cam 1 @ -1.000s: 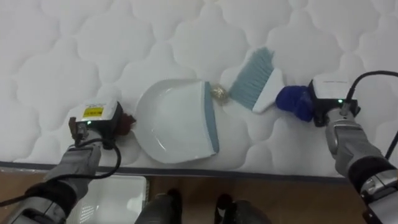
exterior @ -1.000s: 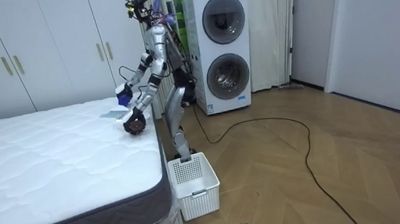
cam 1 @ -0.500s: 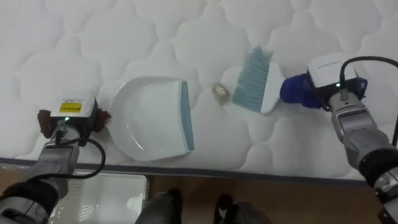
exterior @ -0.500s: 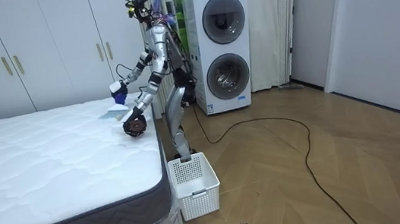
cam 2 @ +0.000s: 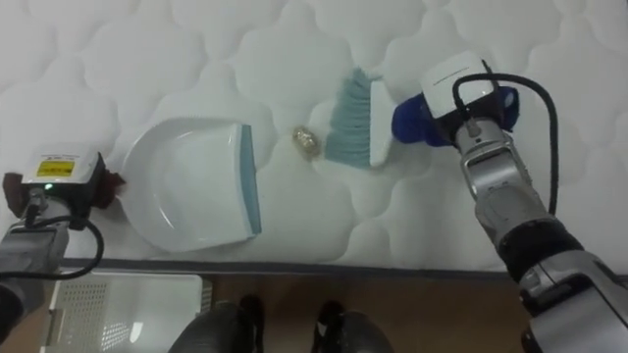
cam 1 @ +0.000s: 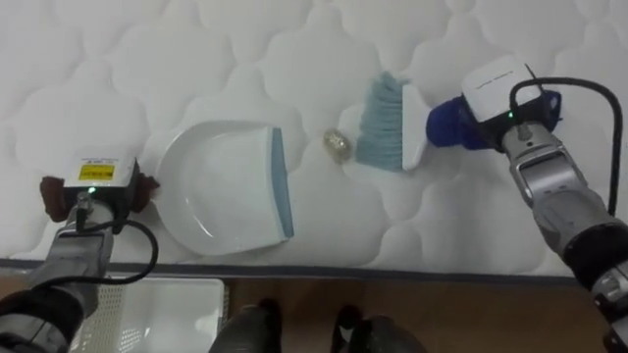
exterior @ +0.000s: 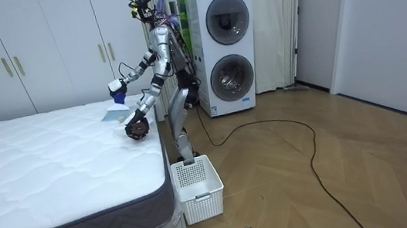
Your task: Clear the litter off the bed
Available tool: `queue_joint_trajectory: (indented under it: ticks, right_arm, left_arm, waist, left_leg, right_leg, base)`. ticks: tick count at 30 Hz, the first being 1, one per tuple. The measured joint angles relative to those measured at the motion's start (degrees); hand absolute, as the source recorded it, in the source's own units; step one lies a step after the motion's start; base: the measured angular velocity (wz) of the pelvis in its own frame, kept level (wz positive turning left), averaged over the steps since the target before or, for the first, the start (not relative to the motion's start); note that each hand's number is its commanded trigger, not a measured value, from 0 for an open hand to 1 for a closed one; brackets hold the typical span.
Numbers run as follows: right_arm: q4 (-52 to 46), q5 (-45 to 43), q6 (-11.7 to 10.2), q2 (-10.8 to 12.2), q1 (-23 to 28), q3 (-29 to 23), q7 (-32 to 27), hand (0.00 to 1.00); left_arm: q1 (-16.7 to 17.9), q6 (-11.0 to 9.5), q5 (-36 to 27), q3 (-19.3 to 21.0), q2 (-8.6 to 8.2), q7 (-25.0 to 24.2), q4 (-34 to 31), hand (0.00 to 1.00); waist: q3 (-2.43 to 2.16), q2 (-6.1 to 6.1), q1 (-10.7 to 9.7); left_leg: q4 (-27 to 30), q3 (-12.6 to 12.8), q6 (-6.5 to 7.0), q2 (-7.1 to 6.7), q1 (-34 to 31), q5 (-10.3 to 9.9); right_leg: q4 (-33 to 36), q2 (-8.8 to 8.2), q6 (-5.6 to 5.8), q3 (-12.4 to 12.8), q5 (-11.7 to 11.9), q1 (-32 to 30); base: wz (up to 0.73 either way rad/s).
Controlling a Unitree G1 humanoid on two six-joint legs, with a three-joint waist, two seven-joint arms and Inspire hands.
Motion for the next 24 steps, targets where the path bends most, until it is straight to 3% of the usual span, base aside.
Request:
queue_joint_trajectory:
  ticks: [4, 11, 14, 16, 21, 24]
  right_arm:
    - [-2.09, 0.48, 0.60, 0.71, 0.22, 1.13, 2.15, 1.00]
    - [-3.99, 1.26, 3.40, 3.94, 1.91, 1.57, 4.53, 1.00]
    - [-4.02, 3.11, 3.84, 4.79, 3.81, 1.59, 5.59, 1.00]
    - [-4.03, 4.15, 3.82, 5.53, 4.97, 1.56, 6.58, 1.00]
    - [-4.02, 7.70, 3.09, 6.74, 6.33, 1.61, 7.06, 1.00]
    - [-4.02, 9.78, 2.95, 6.82, 6.73, 1.65, 7.09, 1.00]
  left_arm:
    - [0.14, 0.09, -0.44, -0.12, 0.05, -0.56, 0.88, 1.00]
    - [1.03, 2.71, -2.12, -0.39, 0.09, -2.65, 0.45, 1.00]
    - [1.29, 2.89, -3.24, -1.02, 0.03, -2.91, 0.63, 1.00]
    - [1.39, 2.89, -3.61, -1.12, 0.02, -2.97, 0.90, 1.00]
    - [1.54, 2.75, -5.11, -1.67, -1.40, -3.13, 2.06, 1.00]
    - [1.76, 2.70, -5.88, -1.67, -1.39, -3.22, 2.08, 1.00]
  waist:
    - [0.01, -0.09, -0.10]
    - [-0.09, 0.09, -1.36]
    - [-0.21, 0.44, -1.32]
    - [-0.17, 0.79, -1.31]
    - [-0.11, 3.10, -1.31]
    - [-0.13, 3.21, -1.31]
  left_leg:
    - [-0.17, -0.17, -0.02, 0.65, 0.79, -0.02]
    - [-0.67, -0.88, -0.32, 1.15, 1.40, -0.04]
    - [-1.14, -0.84, -0.36, 1.29, 1.86, -0.01]
    - [-1.17, -0.81, -0.50, 1.70, 2.09, -0.10]
    - [-1.32, -0.75, -0.57, 1.59, 2.35, -0.14]
    - [-1.42, -0.79, -0.79, 1.31, 2.42, -0.03]
  right_leg:
    - [-1.22, 0.76, -0.03, -0.17, 0.49, 1.27]
    - [-3.46, 1.92, -0.19, -1.37, 1.04, 2.97]
    - [-4.10, 1.98, -0.19, -1.34, 1.19, 3.56]
    - [-4.26, 2.03, -0.20, -1.40, 1.19, 3.91]
    - [-3.93, 1.71, -0.28, -1.51, 1.01, 3.96]
    - [-3.72, 1.67, -0.51, -1.41, 0.81, 3.88]
  base:
    - [-0.02]
    - [0.01]
    - [-0.01]
    - [0.00]
    - [0.00]
    - [0.00]
